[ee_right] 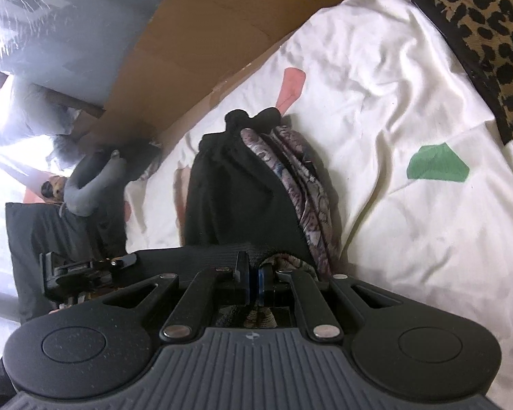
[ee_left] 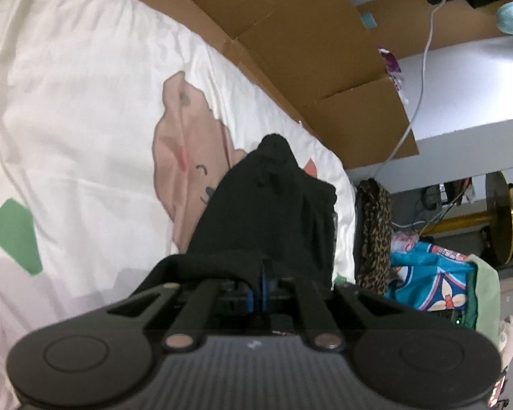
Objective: Fold clothes
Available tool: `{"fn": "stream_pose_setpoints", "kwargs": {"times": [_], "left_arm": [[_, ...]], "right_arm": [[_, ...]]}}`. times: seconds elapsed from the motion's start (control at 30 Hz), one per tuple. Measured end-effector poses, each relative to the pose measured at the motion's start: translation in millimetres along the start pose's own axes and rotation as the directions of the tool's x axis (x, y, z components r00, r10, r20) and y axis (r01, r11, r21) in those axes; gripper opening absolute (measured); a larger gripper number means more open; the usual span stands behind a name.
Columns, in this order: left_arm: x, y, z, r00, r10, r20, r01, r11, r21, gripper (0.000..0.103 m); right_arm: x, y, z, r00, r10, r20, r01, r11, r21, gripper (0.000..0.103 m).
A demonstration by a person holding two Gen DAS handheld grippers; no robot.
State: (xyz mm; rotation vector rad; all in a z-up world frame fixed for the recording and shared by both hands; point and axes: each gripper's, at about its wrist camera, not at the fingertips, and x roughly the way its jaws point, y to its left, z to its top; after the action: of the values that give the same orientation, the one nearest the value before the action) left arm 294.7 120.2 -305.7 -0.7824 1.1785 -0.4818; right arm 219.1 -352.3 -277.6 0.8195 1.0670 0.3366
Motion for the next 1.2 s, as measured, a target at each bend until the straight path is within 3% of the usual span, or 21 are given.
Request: {"fn": "stream_pose_setpoints", "kwargs": {"times": [0.23,0.63,0.87,1.0,1.1,1.13,1.17,1.2], "left_arm": [[14.0,6.4,10.7,1.000,-0.025,0.014,0.025,0.999,-0.026,0.005],[10.9,-3.7,27.4,0.996,-0.073,0.042,0.074,0.997,-0.019,0.005],[28.8,15.1,32.4,0.998,0.000,0.057,0.003,0.999,-0.047,0.005],[37.6,25.8,27.1,0.999,0.003,0.053,0.002,0.996,-0.087,0.005],[40.5,31.0,25.1,0.999,-0.006,0.033,0.010,0.993,-0.121,0.026],[40.6,32.1,24.3,1.000,-0.003,0.028,0.007,0.992,-0.126,0.045],[40.2,32.0,23.1,1.000,-0.008,0.029,0.012,0.993,-0.119,0.055],[39.7,31.5,21.8,0.999,-0.016,0.030,0.019,0.994,-0.110,0.055]], "right_arm": [[6.3,-17.7,4.0,0.999,0.008,0.044,-0.009,0.999,0.037,0.003],[-2.7,-9.2,19.0,0.997,0.041,0.070,-0.042,0.999,0.025,0.003],[17.9,-15.0,26.2,0.997,-0.012,0.079,0.010,1.000,0.023,0.003],[31.9,-22.5,26.3,0.996,-0.029,0.085,0.025,0.998,0.053,0.004],[33.9,-26.7,25.0,0.997,-0.008,0.080,0.002,0.997,0.077,0.008],[33.9,-28.0,24.6,0.997,0.000,0.078,-0.007,0.996,0.084,0.019],[32.4,-29.3,23.2,0.997,0.012,0.081,-0.019,0.996,0.091,0.037],[30.8,-30.6,21.8,0.996,0.023,0.083,-0.031,0.995,0.098,0.043]]}}
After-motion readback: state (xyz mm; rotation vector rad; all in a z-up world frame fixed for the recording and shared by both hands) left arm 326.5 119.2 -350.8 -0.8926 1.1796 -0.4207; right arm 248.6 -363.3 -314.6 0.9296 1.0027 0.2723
